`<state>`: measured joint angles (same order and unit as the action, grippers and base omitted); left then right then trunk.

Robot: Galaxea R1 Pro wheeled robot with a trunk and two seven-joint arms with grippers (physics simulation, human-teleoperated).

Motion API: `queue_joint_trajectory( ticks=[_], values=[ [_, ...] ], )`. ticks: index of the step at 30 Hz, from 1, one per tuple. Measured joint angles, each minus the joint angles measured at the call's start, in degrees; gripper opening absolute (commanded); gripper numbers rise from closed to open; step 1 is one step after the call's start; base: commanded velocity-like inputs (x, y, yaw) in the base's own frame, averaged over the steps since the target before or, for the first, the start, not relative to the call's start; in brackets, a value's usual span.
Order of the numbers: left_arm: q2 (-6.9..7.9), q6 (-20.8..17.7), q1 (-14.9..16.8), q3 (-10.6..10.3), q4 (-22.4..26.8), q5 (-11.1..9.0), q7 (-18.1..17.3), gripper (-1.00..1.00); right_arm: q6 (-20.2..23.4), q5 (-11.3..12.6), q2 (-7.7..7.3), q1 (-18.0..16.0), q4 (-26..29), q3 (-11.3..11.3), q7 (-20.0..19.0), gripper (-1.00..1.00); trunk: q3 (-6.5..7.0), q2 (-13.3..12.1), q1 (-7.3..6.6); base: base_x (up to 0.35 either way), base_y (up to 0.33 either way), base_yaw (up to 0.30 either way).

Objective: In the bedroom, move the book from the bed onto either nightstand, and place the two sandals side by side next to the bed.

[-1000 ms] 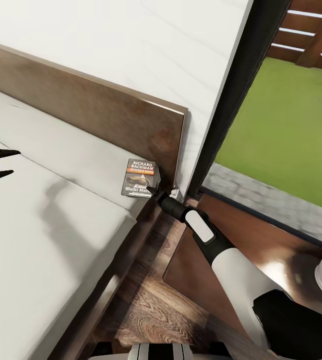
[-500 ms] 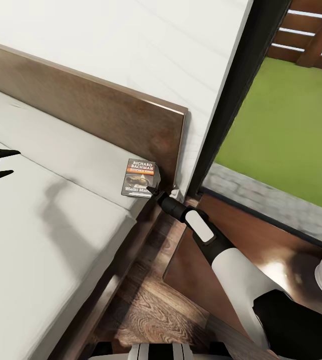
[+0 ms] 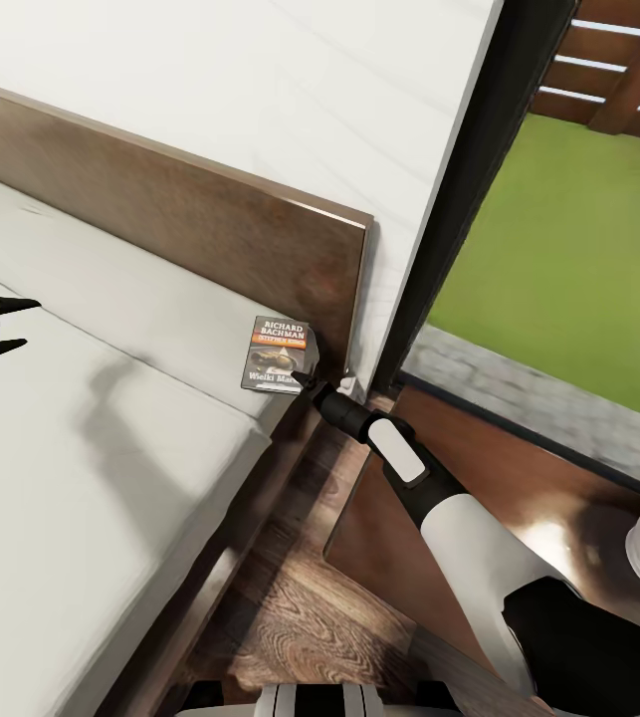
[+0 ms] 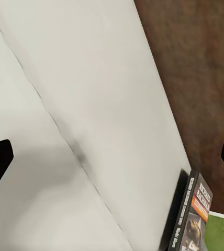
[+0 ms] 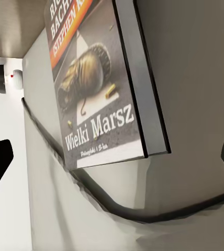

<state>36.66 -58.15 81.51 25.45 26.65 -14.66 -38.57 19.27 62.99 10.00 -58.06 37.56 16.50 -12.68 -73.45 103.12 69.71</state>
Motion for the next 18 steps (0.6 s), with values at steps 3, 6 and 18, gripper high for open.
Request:
queue_joint_trajectory(
  ticks=[3, 6, 18],
  values=[
    [0.01, 0.0, 0.0, -0.03, 0.0, 0.0, 0.0, 1.0, 0.0, 0.0, 0.0, 0.0, 0.0, 0.0, 0.0, 1.0, 0.0, 0.0, 0.0, 0.0, 0.0, 0.0],
    [0.05, 0.0, 0.0, -0.01, 0.0, 0.0, 0.0, 1.0, 0.0, 0.0, 0.0, 0.0, 0.0, 0.0, 0.0, 1.0, 0.0, 0.0, 0.0, 0.0, 0.0, 0.0],
    [0.09, 0.0, 0.0, -0.05, 0.0, 0.0, 0.0, 1.0, 0.02, 0.0, 0.0, 0.0, 0.0, 0.0, 0.0, 1.0, 0.0, 0.0, 0.0, 0.0, 0.0, 0.0]
  ],
)
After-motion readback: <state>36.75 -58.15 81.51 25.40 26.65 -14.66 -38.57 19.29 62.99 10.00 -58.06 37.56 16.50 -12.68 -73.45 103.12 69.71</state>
